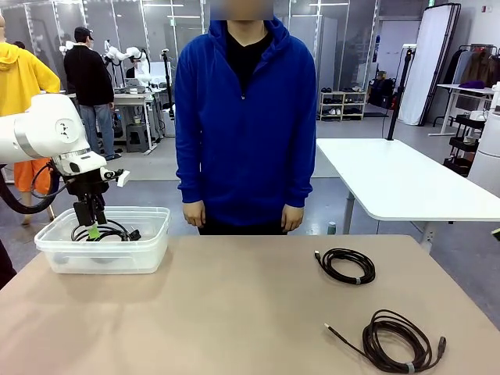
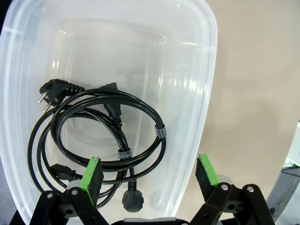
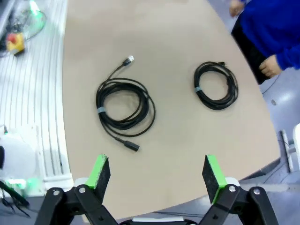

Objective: Organize and store the cables.
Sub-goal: Place the USB Extension Cable into the Organizing box.

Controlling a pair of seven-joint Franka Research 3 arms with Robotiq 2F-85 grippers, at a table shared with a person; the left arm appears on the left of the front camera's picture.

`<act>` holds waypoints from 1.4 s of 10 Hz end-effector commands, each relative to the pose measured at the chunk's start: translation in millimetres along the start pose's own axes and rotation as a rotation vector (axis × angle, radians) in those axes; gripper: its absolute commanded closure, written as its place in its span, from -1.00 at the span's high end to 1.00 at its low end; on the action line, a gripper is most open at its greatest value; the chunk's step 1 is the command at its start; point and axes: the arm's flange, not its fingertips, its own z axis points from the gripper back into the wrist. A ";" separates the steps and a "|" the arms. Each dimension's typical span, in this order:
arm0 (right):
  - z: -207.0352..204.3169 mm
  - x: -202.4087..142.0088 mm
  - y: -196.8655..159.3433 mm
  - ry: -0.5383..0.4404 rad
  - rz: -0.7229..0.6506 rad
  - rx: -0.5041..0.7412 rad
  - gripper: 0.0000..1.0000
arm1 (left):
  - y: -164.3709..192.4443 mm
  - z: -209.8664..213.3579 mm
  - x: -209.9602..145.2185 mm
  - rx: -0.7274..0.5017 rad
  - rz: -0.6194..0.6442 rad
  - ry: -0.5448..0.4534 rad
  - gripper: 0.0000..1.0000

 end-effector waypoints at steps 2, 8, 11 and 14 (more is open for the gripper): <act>-56.8 51.9 26.2 0.241 0.303 0.147 1.00 | 0.5 -0.1 1.7 0.012 0.009 0.004 1.00; -154.8 97.6 58.9 0.447 0.664 0.437 1.00 | -45.2 86.1 -18.9 0.105 0.150 -0.222 1.00; -162.1 100.4 64.0 0.450 0.700 0.479 1.00 | -145.6 148.0 -48.3 0.221 0.231 -0.321 1.00; -181.5 101.6 67.0 0.497 0.743 0.529 1.00 | -233.2 156.0 -102.4 0.409 0.264 -0.397 1.00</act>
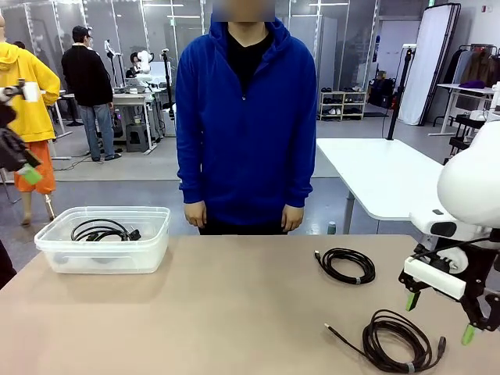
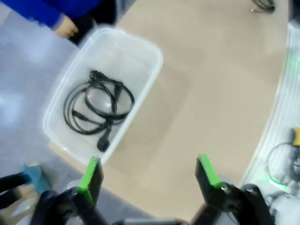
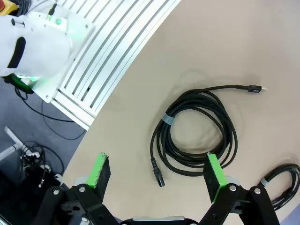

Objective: Organize and store the cables.
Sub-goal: Place the USB Extension Cable into the Organizing box.

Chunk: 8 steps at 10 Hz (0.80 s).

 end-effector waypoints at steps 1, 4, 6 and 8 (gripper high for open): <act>-18.3 -0.3 -2.8 0.031 0.032 0.032 1.00 | -44.1 -8.6 -33.0 0.108 -0.049 -0.080 1.00; -39.3 15.2 -21.3 0.062 0.059 0.115 1.00 | -74.7 0.0 -59.4 0.148 -0.043 -0.122 1.00; -49.2 21.9 -23.7 0.073 0.076 0.141 1.00 | -77.8 -1.6 -63.4 0.150 -0.048 -0.137 1.00; -55.3 30.9 -18.1 0.080 0.000 0.101 1.00 | -78.8 1.2 -62.2 0.126 -0.046 -0.129 1.00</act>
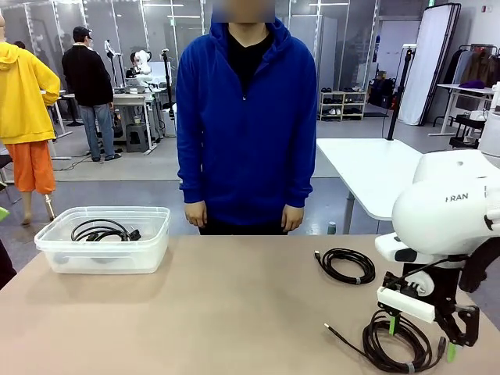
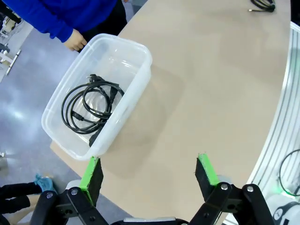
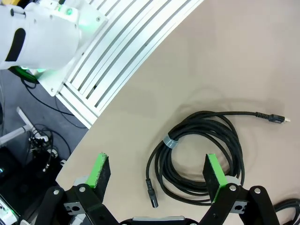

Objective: Organize and store the cables.
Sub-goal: Place the USB Extension Cable into the Organizing box.

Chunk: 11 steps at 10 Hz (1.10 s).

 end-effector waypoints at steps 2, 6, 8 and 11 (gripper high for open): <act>-20.4 12.3 15.9 0.044 -0.101 -0.040 1.00 | -0.8 1.4 1.8 0.008 -0.002 0.012 1.00; -20.0 15.6 19.1 0.038 -0.132 -0.055 1.00 | -0.8 1.4 1.8 0.008 -0.002 0.012 1.00; -20.3 14.6 26.0 0.039 -0.175 -0.083 1.00 | -0.8 1.4 1.8 0.008 -0.002 0.012 1.00; -31.2 15.4 22.8 0.028 -0.176 -0.089 1.00 | -0.8 1.4 1.8 0.008 -0.002 0.012 1.00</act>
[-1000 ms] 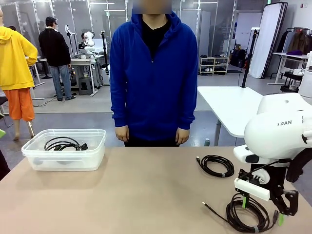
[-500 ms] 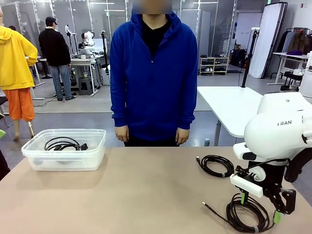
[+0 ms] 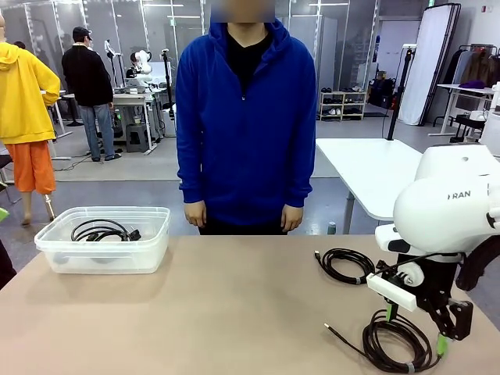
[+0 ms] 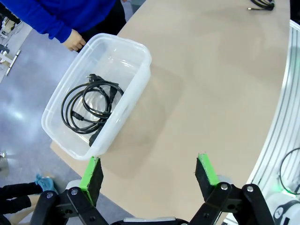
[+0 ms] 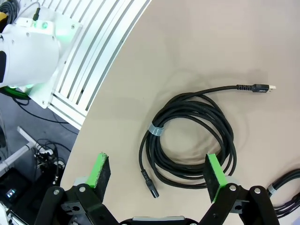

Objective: Organize and store the cables.
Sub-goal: Place the USB Extension Cable into the Organizing box.

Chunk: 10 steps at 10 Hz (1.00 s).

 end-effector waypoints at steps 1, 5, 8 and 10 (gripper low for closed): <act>-45.3 14.1 31.1 0.004 -0.026 -0.023 1.00 | -0.5 1.7 1.4 0.010 0.006 0.006 1.00; -72.7 5.1 31.6 -0.047 -0.031 0.010 1.00 | -0.5 1.7 1.4 0.010 0.006 0.006 1.00; -85.8 3.0 37.2 -0.074 -0.027 0.035 1.00 | -0.5 1.7 1.4 0.010 0.006 0.006 1.00; -86.0 -1.0 43.1 -0.082 -0.053 -0.010 1.00 | -0.5 1.7 1.4 0.010 0.006 0.006 1.00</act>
